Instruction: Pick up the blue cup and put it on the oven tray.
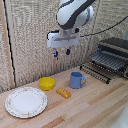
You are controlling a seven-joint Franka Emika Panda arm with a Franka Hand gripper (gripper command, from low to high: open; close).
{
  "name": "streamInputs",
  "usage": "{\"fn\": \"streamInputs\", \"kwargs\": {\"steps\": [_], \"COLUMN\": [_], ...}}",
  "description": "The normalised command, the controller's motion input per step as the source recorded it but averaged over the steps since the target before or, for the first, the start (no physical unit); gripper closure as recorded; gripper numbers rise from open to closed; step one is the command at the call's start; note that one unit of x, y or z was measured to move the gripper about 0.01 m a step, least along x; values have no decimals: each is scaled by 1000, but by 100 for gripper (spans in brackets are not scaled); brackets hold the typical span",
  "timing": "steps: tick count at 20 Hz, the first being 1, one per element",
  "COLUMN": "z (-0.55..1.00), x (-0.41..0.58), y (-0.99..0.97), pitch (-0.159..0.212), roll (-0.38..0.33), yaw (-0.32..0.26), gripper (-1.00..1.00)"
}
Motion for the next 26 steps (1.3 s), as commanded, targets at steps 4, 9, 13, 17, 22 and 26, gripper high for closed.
{"fn": "streamInputs", "kwargs": {"steps": [4,9,13,17,22,26], "z": [-273,-223,-241,-238,-249,-300], "x": [-21,0,0,0,0,0], "y": [-708,-706,-674,-691,-575,-341], "pitch": [46,94,72,56,15,0], "roll": [40,50,43,35,20,1], "yaw": [-20,-5,0,0,-8,-76], "gripper": [-100,-100,-100,-100,-100,-100]}}
